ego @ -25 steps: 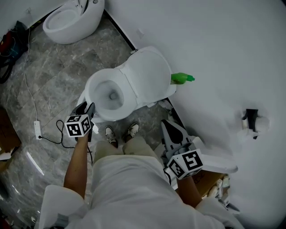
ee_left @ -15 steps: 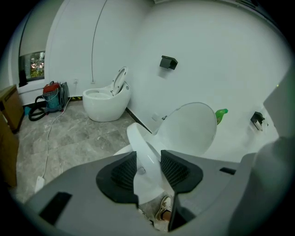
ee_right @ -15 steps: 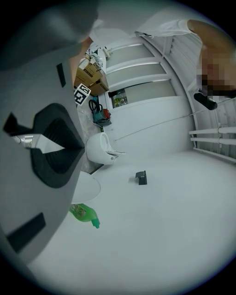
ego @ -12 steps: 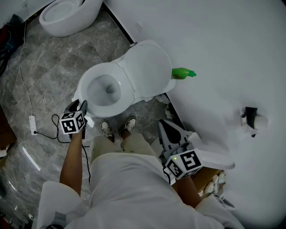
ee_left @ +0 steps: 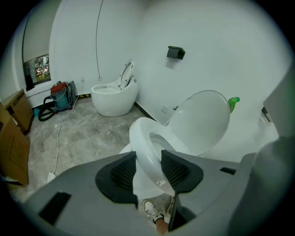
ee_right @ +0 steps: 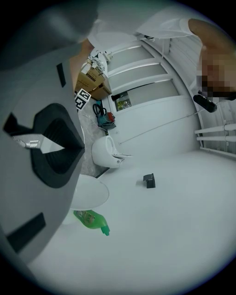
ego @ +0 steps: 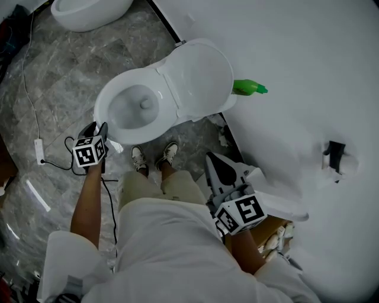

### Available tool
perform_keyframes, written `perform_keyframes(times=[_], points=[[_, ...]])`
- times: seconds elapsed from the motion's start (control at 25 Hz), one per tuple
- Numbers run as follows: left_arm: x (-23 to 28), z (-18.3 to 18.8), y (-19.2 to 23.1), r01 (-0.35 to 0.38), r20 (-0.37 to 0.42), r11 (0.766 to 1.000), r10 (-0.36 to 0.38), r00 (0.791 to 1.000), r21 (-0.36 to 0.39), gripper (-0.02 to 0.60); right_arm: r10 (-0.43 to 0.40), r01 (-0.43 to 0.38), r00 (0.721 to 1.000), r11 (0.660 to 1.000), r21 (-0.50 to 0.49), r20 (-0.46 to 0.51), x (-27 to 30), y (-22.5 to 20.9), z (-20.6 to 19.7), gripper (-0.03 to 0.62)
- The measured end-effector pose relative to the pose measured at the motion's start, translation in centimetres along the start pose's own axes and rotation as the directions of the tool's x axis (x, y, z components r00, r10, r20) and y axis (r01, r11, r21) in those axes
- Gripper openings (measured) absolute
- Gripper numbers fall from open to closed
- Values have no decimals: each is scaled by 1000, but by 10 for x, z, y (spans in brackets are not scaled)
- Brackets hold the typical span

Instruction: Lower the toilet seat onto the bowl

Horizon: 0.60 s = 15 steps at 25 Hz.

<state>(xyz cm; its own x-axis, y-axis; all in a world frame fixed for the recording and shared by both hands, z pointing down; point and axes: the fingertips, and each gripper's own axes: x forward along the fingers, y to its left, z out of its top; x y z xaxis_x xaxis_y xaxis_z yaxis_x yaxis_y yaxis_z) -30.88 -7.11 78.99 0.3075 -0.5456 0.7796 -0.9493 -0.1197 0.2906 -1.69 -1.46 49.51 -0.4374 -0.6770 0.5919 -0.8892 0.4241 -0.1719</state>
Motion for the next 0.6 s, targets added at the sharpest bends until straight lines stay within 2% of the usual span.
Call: perform_keyframes(times=[0.24,0.44,0.6], points=[[14,-20,23,-66,-33,997,66,997,-29,172,48,-48,998,999,10,-37,11,-1,-19,-2],[32,-46,41,-83,-88,996,80,993,-40,175,104,-102,992,994,26,-76,36,-1,-42,-2],[49,-64,60,-103,-142,995,102,985,3,173,156,-153,984,987,39,-85,65,2,-57,-2]])
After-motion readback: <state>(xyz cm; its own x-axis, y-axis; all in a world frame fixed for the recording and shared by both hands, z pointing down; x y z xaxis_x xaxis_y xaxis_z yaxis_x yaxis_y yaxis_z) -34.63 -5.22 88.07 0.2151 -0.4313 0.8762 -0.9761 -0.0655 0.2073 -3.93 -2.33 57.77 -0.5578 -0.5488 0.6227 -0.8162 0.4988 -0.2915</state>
